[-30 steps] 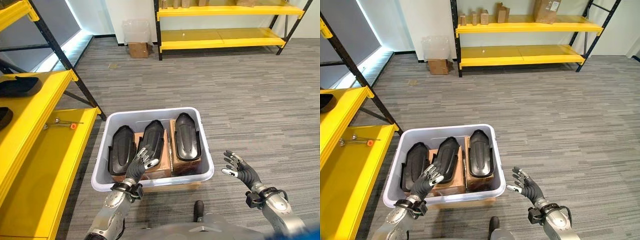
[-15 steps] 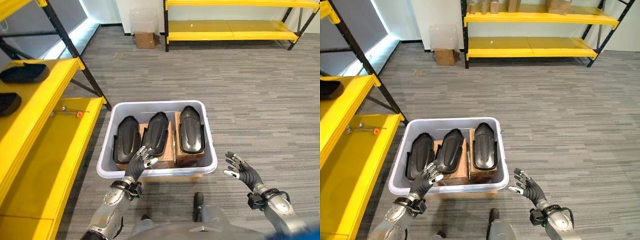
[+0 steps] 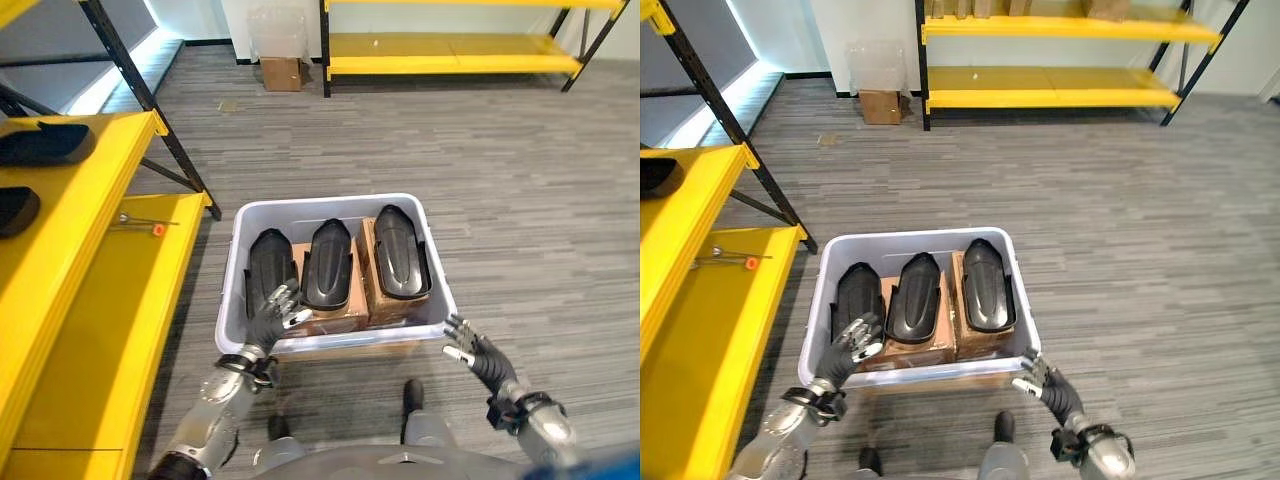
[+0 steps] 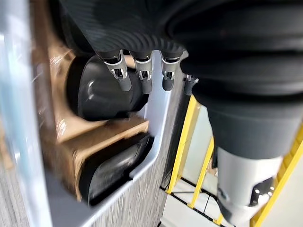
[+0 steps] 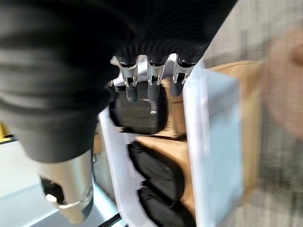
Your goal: Move parts from the plastic box to the shelf.
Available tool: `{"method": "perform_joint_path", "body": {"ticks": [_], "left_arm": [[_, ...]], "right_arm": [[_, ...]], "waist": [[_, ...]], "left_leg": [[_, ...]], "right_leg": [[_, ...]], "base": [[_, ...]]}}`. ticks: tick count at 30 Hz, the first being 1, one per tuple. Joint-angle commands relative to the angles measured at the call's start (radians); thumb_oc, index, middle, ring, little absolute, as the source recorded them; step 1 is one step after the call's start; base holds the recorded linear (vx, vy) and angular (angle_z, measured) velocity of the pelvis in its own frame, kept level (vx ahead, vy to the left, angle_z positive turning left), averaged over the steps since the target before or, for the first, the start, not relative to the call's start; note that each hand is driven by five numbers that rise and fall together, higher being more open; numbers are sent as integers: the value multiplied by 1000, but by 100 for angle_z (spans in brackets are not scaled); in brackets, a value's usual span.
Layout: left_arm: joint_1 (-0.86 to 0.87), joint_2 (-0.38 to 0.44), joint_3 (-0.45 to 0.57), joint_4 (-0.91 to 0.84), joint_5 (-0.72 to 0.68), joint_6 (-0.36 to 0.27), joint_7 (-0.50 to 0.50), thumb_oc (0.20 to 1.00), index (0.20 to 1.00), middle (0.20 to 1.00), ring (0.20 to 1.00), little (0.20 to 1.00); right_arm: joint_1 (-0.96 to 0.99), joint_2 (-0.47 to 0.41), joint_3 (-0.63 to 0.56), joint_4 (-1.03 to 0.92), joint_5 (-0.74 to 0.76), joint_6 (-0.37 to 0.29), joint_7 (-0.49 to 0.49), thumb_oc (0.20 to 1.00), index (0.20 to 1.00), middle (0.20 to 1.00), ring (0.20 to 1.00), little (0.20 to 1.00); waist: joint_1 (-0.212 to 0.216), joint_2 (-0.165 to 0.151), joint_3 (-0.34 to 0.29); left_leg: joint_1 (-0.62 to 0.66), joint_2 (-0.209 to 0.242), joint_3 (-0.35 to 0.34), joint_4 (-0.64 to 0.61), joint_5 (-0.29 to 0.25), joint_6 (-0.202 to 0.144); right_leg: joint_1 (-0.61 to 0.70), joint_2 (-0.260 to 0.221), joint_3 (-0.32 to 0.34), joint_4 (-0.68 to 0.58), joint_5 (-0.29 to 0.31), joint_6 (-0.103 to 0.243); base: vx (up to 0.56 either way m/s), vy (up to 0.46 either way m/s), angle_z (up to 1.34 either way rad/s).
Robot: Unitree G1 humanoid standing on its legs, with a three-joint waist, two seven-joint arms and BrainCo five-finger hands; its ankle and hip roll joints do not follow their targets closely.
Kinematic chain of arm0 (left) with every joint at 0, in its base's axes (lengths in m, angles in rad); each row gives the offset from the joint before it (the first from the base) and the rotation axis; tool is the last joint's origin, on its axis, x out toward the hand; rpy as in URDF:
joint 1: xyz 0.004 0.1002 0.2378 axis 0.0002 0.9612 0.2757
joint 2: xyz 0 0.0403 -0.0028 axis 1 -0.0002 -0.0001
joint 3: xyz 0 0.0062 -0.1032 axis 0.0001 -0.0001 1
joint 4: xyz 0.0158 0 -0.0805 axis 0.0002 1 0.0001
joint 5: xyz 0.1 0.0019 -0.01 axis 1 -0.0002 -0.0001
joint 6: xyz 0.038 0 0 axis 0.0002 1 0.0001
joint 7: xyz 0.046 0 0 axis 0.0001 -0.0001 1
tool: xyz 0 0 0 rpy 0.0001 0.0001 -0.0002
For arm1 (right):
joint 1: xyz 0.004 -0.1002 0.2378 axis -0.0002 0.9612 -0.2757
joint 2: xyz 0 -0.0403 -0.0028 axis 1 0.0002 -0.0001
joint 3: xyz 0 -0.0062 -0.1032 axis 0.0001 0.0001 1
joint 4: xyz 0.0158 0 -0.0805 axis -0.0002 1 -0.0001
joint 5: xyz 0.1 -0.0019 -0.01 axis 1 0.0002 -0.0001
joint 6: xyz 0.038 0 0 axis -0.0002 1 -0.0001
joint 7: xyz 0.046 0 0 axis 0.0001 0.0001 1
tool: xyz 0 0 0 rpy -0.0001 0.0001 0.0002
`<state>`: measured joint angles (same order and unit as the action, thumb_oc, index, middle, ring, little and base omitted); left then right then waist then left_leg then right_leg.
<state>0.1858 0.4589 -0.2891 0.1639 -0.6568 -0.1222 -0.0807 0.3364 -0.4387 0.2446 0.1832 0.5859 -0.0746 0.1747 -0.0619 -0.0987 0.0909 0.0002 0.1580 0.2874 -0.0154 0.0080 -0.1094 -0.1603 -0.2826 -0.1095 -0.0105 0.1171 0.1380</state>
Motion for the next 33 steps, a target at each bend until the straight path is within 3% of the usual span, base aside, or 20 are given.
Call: {"method": "perform_joint_path", "body": {"ticks": [1,10,20,33], "left_arm": [[-7,-14,40,-68,2,-59,-11,1000,1000,1000,1000,1000],[-19,-6,45,-74,24,-56,-10,1000,1000,1000,1000,1000],[-115,1,18,-101,10,-68,-11,1000,1000,1000,1000,1000],[-193,-1,-90,-94,-36,-73,4,1000,1000,1000,1000,1000]], "right_arm": [[-61,-29,-54,-76,-13,-56,2,1000,1000,1000,1000,1000],[-90,-55,-89,-118,-46,-75,-20,1000,1000,1000,1000,1000],[-320,-77,-63,-112,-154,-121,-95,1000,1000,1000,1000,1000],[-663,-33,62,131,-216,-115,-249,1000,1000,1000,1000,1000]], "waist": [[5,16,22],[5,13,35],[16,51,59],[80,104,114]], "left_leg": [[-88,62,-26,113,4,5],[-110,81,-25,155,-4,-7],[-165,81,-40,167,11,-18],[-225,53,-77,154,34,-13]], "right_leg": [[128,-38,-5,43,-52,54],[126,-32,-25,47,-66,52],[78,-41,-33,58,-73,50],[31,-56,-49,60,-62,47]], "base": [[36,3,-1],[34,-19,1],[-9,-21,1],[-38,-13,8]]}}
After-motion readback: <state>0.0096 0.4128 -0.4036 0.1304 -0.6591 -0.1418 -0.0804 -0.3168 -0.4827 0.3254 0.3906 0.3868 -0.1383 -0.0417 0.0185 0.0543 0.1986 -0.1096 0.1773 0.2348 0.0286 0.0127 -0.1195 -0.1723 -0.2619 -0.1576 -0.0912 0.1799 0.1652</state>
